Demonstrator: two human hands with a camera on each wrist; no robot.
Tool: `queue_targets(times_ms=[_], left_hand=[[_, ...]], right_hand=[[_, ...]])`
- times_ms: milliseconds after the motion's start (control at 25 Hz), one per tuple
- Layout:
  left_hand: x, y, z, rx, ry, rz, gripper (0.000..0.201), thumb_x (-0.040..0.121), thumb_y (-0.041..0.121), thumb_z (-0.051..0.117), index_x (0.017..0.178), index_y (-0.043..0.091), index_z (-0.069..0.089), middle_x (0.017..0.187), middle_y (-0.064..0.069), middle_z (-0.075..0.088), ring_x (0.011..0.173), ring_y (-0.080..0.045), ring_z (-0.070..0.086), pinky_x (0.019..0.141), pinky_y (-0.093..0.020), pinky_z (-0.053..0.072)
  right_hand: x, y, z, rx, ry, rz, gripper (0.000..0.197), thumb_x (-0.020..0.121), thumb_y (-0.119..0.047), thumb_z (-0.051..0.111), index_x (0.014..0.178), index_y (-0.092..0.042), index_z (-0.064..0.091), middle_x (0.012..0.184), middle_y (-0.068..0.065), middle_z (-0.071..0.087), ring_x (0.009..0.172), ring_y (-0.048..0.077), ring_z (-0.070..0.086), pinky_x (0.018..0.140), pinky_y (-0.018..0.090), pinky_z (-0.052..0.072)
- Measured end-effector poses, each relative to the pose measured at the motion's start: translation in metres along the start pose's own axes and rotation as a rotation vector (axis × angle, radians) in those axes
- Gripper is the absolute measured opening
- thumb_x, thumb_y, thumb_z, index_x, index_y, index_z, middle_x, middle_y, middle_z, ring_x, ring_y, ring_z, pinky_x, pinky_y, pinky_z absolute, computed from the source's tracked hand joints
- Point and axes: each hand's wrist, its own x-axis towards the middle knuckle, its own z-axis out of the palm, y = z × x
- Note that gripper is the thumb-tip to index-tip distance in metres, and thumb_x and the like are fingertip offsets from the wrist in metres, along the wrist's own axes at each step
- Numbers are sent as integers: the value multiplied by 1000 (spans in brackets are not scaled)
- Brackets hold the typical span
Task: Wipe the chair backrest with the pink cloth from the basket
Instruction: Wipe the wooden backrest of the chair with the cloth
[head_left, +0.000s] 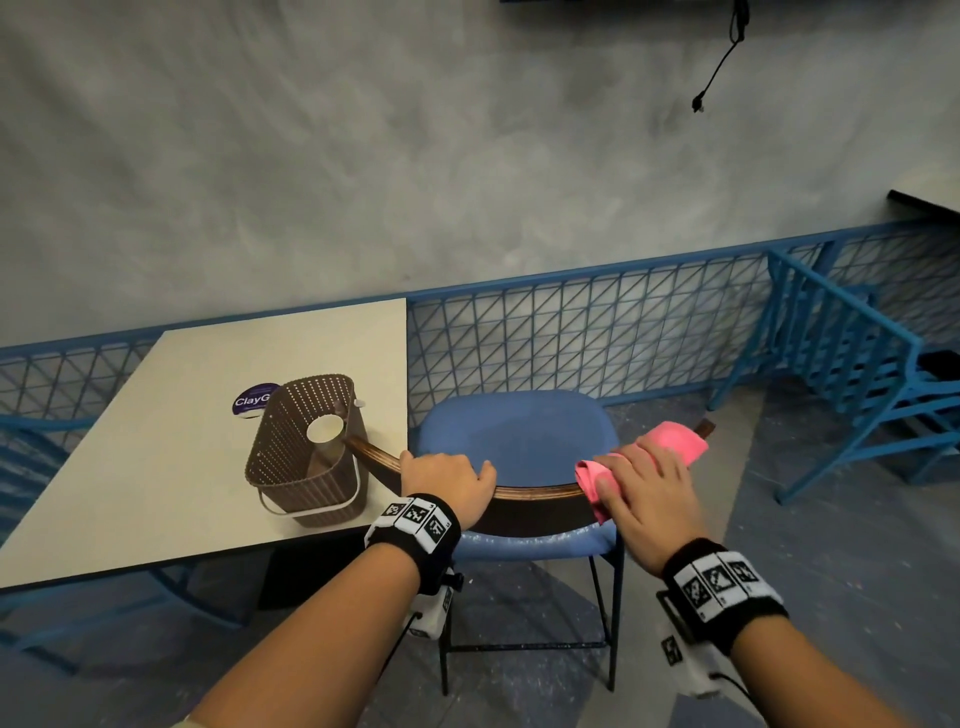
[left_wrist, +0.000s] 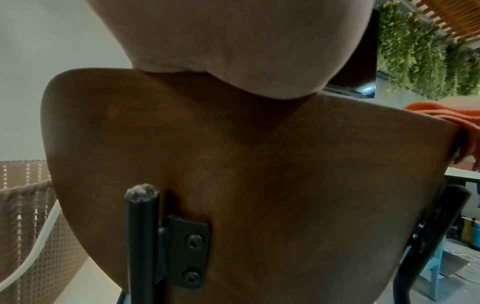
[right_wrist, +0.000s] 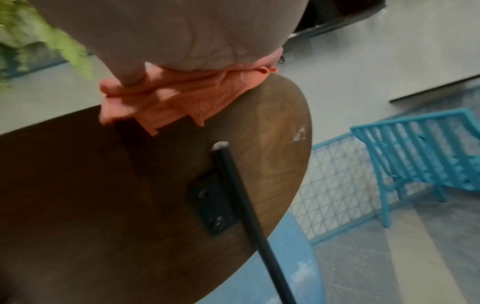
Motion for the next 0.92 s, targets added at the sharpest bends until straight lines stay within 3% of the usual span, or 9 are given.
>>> queue_targets(times_ms=[80, 160, 280, 400, 520, 680, 760, 920], left_hand=[[0, 0, 0, -7, -6, 2, 69, 90, 57, 18, 68, 13, 66, 77, -4, 71, 78, -26, 63, 93, -47, 34], [2, -1, -2, -7, -5, 5, 70, 91, 57, 18, 70, 13, 68, 79, -5, 72, 81, -26, 63, 93, -48, 34], [0, 0, -3, 11, 4, 16, 70, 93, 57, 18, 72, 13, 69, 81, -6, 72, 83, -26, 64, 93, -47, 34], [-1, -1, -3, 22, 4, 15, 71, 93, 57, 18, 75, 14, 71, 82, -6, 73, 83, -27, 64, 91, -46, 35], [-1, -1, -2, 25, 13, 11, 70, 93, 56, 18, 73, 14, 71, 80, -5, 72, 81, -26, 64, 91, -46, 35], [-1, 0, -1, 21, 25, -1, 69, 93, 55, 19, 71, 15, 70, 76, -3, 72, 76, -24, 64, 91, -46, 36], [1, 0, -1, 18, 22, -6, 69, 92, 55, 19, 70, 15, 70, 74, -2, 71, 75, -23, 64, 90, -46, 36], [1, 1, -1, 20, 17, -4, 69, 92, 55, 18, 70, 15, 70, 72, -1, 70, 73, -22, 63, 89, -46, 34]], right_hand=[[0, 16, -2, -4, -24, -34, 44, 100, -47, 29, 127, -32, 61, 129, -2, 60, 129, 28, 44, 110, 46, 28], [14, 44, -4, -21, -59, 24, 48, 100, -51, 27, 125, -32, 63, 134, 3, 60, 132, 30, 42, 111, 48, 26], [46, 81, -10, 62, -72, 157, 58, 93, -56, 30, 106, -21, 74, 123, 11, 66, 121, 33, 51, 107, 47, 33], [72, 90, -19, 215, -59, 293, 62, 82, -53, 38, 89, -5, 76, 104, 19, 70, 106, 36, 60, 94, 40, 40], [67, 85, -16, 223, -7, 337, 55, 83, -45, 42, 85, -2, 75, 108, 23, 69, 109, 37, 58, 96, 38, 37], [41, 66, -8, 49, 4, 254, 56, 91, -49, 30, 95, -12, 73, 129, 20, 64, 129, 37, 47, 112, 46, 30], [26, 36, -4, -74, -17, 199, 51, 96, -46, 29, 102, -17, 70, 136, 16, 61, 132, 38, 44, 112, 52, 31], [-1, -16, 0, -60, -46, 52, 46, 100, -48, 28, 125, -28, 60, 145, 4, 53, 136, 30, 41, 114, 48, 22]])
